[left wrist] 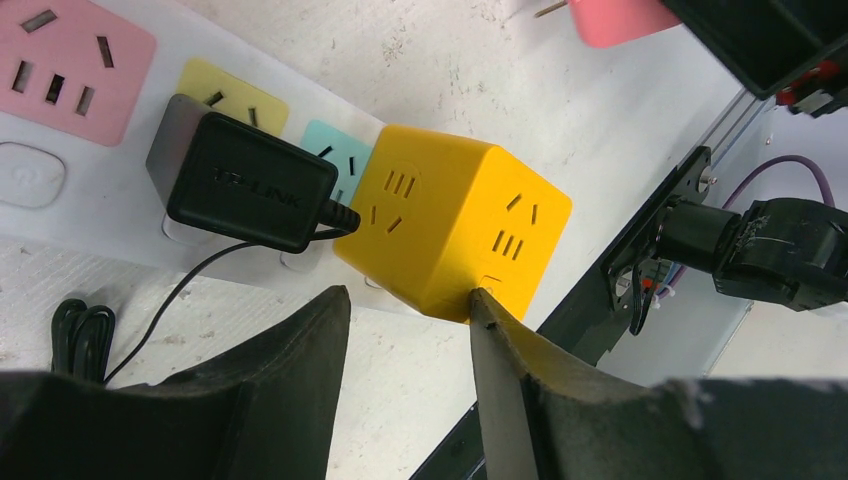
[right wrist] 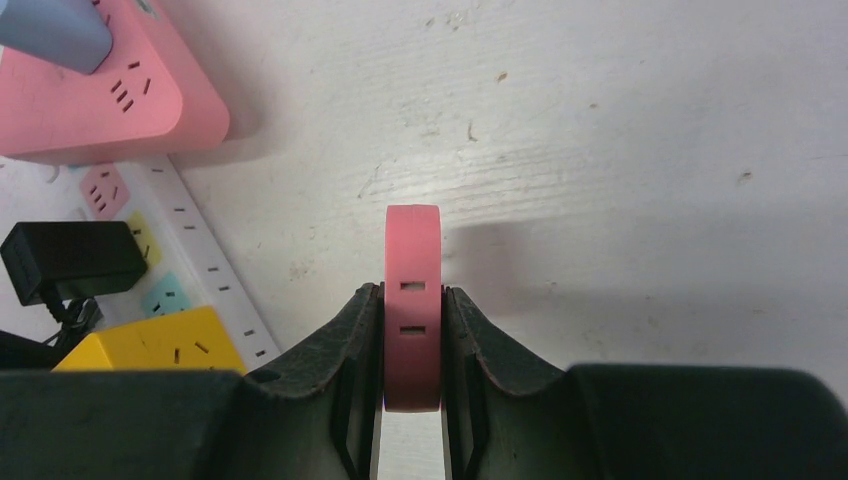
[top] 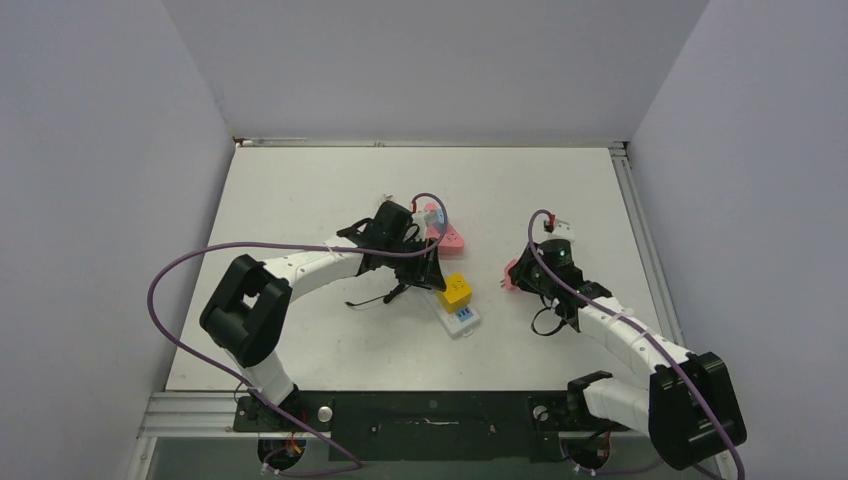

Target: Pull the plug off the socket

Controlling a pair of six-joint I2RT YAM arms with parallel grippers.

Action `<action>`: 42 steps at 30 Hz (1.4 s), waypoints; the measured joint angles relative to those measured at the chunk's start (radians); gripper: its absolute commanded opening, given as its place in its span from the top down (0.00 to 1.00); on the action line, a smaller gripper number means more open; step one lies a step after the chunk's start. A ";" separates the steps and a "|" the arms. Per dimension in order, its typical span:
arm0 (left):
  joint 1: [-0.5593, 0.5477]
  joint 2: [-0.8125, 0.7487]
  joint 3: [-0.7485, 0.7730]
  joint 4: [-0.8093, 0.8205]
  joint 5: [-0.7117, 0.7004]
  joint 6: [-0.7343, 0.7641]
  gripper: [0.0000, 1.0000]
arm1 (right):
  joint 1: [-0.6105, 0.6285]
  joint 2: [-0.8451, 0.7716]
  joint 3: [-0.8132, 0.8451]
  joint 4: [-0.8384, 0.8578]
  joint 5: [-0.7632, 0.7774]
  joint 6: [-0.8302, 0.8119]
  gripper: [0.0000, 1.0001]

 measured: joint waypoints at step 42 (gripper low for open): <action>0.001 -0.003 -0.011 0.000 -0.007 0.003 0.29 | 0.009 0.089 -0.044 0.106 -0.042 0.021 0.07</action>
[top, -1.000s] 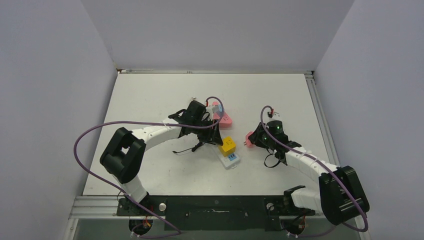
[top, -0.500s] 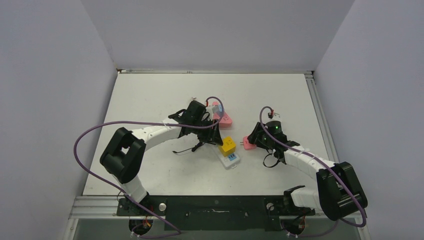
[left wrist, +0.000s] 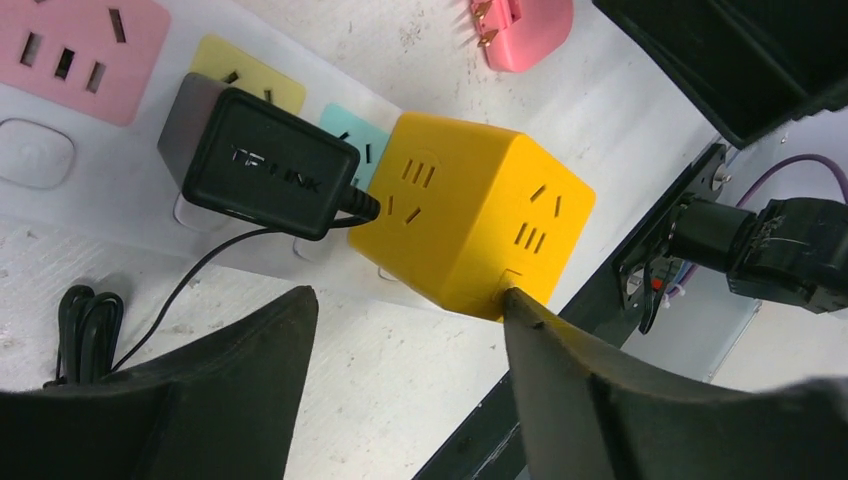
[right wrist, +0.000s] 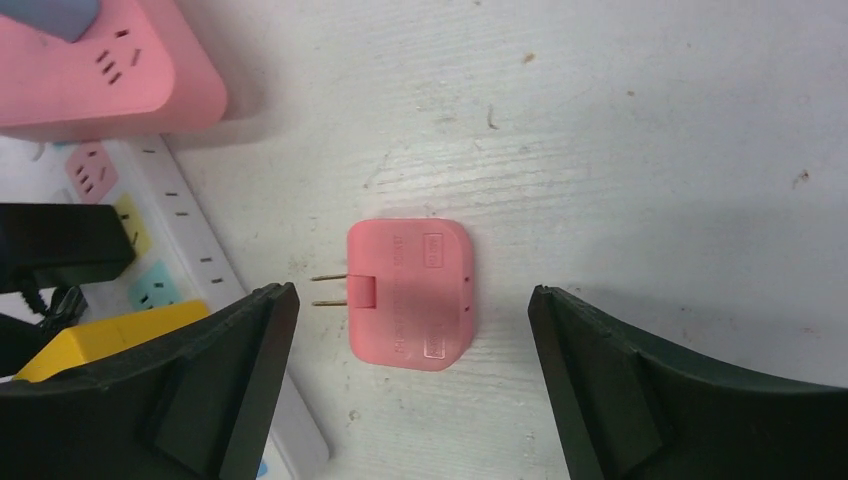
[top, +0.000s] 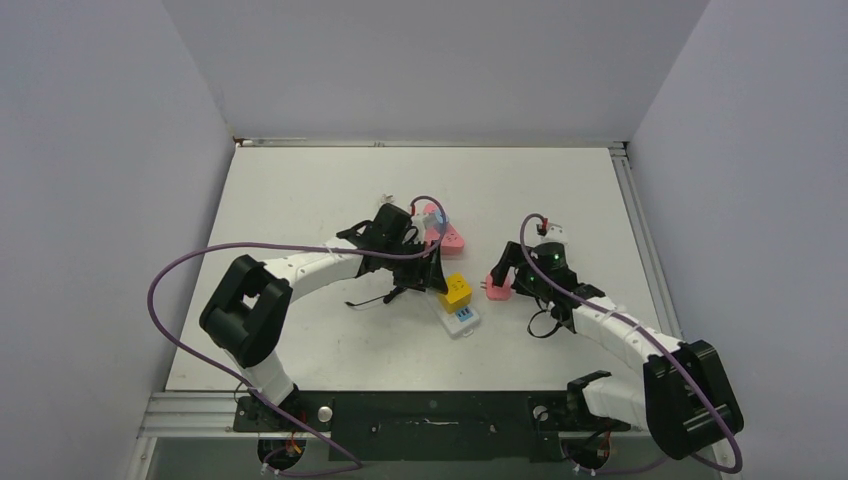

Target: Pull the plug off the socket

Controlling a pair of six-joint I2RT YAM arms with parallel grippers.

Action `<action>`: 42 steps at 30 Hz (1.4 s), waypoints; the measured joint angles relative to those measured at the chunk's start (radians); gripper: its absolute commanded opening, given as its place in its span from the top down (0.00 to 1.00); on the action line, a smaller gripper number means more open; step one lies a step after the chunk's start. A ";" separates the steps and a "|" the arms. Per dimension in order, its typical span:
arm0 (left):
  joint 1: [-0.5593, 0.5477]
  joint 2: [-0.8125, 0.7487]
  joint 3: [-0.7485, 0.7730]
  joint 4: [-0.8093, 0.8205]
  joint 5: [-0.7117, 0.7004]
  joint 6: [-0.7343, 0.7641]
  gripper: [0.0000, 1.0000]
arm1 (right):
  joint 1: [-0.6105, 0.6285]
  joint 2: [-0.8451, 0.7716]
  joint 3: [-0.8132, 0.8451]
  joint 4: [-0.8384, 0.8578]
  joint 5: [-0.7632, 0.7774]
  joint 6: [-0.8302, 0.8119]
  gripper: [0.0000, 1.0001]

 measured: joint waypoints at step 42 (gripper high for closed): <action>0.160 -0.209 -0.136 -0.080 -0.209 0.019 0.10 | 0.609 0.145 0.168 0.019 0.307 -0.320 0.06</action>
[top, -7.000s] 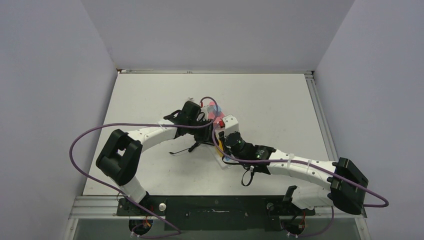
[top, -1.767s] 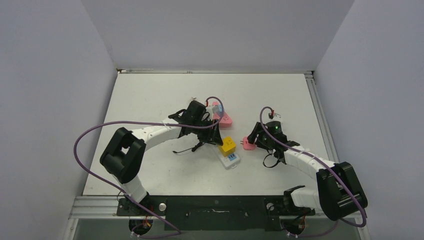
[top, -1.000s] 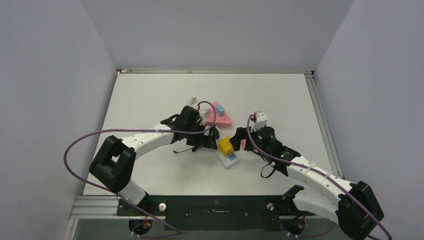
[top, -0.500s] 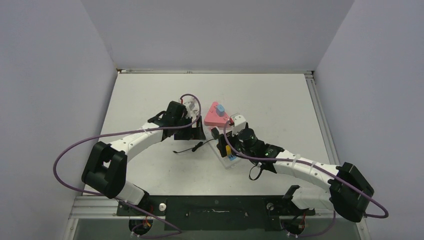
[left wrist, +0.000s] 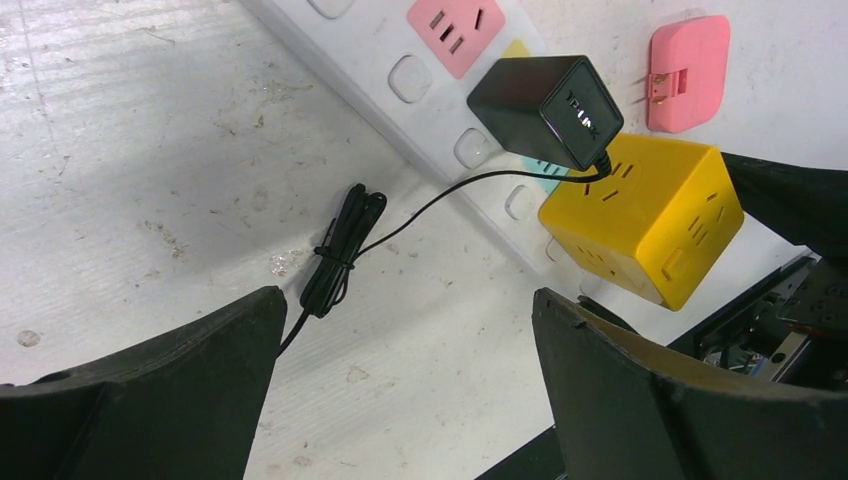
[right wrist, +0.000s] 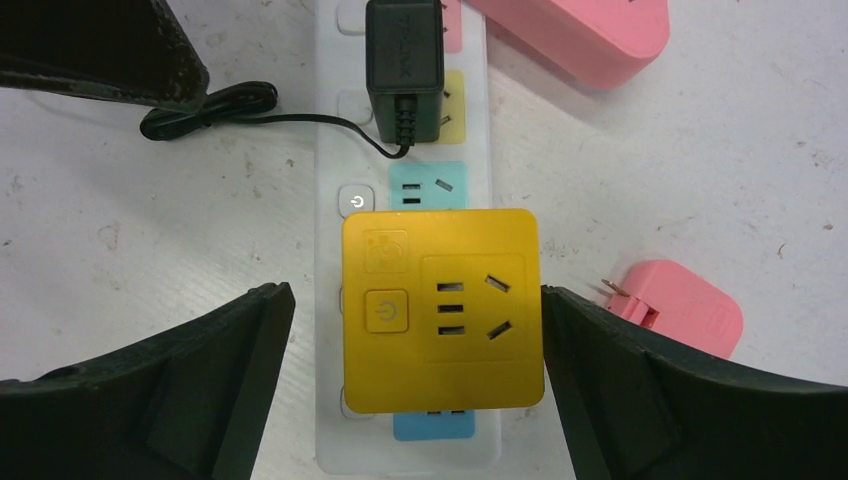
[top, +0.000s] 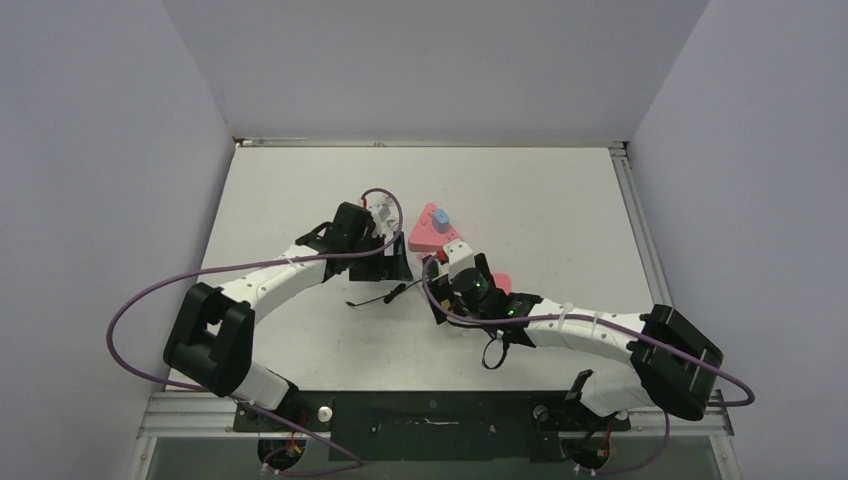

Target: Pull the plug off the socket

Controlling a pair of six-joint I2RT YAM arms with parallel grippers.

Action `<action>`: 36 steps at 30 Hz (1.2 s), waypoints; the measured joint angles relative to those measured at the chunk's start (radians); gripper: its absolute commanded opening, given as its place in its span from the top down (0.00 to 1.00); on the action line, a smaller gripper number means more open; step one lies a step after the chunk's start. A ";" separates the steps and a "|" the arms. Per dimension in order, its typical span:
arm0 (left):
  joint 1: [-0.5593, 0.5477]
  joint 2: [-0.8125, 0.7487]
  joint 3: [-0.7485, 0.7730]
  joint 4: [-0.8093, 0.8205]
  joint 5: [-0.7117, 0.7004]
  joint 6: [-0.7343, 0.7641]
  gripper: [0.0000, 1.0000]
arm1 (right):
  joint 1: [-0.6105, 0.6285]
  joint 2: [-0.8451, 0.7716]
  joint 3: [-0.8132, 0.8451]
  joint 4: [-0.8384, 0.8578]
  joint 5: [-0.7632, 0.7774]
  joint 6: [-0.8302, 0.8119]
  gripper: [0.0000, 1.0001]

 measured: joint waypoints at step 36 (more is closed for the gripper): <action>-0.001 0.170 -0.020 0.078 0.250 -0.129 0.35 | -0.039 0.093 0.064 -0.022 -0.028 0.330 0.95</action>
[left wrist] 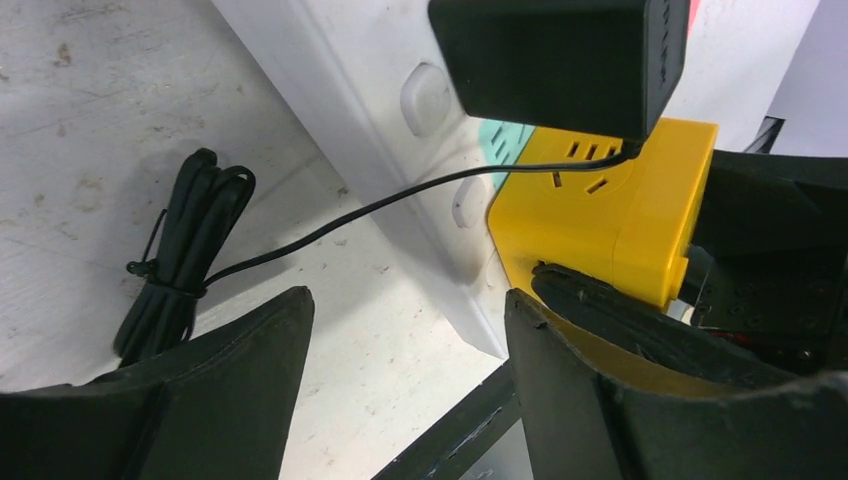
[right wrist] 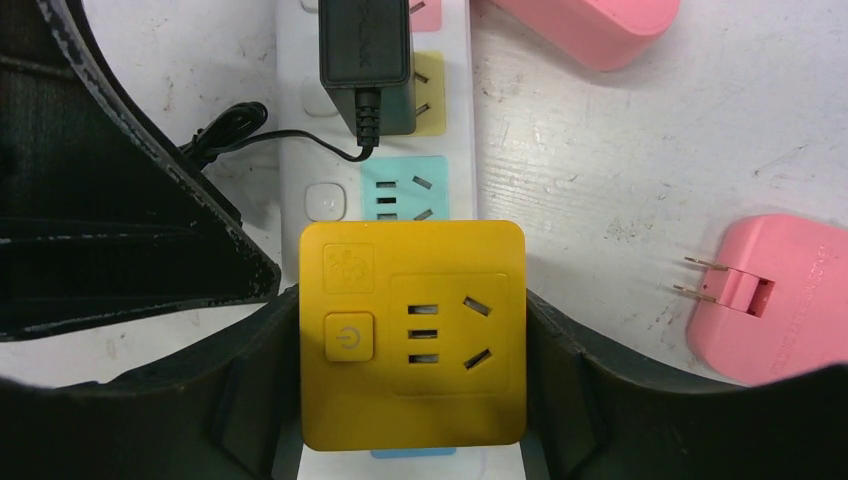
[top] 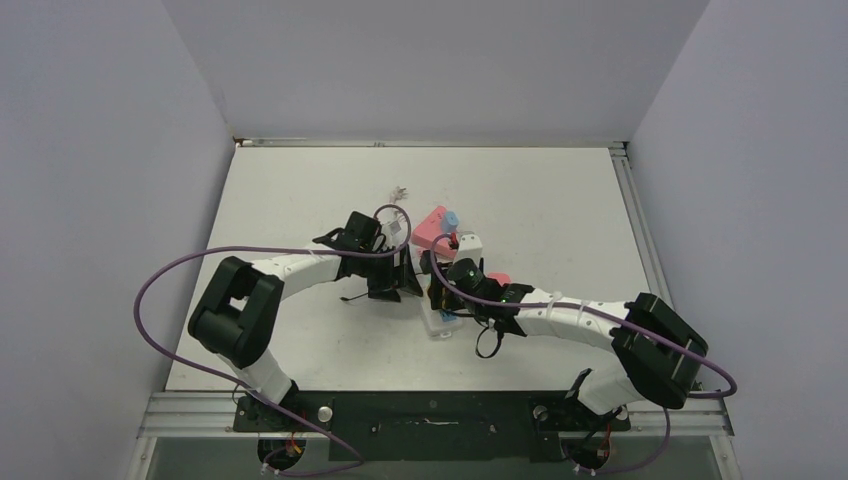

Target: Pull the plug off the socket

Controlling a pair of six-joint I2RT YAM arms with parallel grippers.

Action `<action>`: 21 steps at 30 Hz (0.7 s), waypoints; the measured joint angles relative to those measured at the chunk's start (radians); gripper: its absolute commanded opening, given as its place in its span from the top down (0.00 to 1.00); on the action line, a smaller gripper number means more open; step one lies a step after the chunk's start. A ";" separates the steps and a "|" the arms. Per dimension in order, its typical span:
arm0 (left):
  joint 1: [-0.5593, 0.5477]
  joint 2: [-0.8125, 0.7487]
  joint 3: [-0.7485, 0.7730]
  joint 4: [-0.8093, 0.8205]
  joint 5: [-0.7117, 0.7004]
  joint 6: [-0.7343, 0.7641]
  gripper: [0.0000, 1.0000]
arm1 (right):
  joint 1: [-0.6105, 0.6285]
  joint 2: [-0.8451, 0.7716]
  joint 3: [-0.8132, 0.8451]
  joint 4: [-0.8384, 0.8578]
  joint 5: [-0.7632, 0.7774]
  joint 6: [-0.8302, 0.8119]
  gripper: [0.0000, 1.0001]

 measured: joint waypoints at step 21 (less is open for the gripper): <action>0.000 0.077 -0.059 0.139 0.151 -0.110 0.52 | -0.026 0.000 0.000 0.006 -0.046 0.066 0.95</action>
